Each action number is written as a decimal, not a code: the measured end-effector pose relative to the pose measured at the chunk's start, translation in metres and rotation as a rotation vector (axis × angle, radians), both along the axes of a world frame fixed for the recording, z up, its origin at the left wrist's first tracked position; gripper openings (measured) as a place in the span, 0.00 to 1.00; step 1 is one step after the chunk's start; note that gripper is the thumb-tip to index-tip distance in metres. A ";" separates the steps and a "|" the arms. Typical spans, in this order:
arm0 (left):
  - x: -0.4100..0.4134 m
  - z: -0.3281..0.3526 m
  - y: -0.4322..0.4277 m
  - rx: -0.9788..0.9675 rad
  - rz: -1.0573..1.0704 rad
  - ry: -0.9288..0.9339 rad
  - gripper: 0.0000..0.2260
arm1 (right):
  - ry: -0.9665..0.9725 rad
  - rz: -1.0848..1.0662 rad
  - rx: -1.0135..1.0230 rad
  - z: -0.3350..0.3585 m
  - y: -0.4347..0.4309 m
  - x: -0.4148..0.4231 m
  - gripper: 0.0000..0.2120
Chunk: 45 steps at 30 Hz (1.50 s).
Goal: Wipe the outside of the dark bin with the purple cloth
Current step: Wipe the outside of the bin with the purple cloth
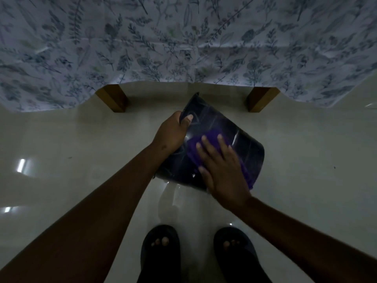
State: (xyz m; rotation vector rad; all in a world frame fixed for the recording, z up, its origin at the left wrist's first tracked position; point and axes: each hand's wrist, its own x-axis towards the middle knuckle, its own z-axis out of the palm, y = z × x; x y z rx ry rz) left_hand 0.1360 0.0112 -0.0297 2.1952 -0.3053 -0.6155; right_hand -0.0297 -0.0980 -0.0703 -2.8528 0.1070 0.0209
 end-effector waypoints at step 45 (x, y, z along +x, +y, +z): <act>0.000 0.000 0.007 -0.045 -0.016 0.002 0.14 | -0.069 0.031 0.091 0.002 -0.030 0.036 0.25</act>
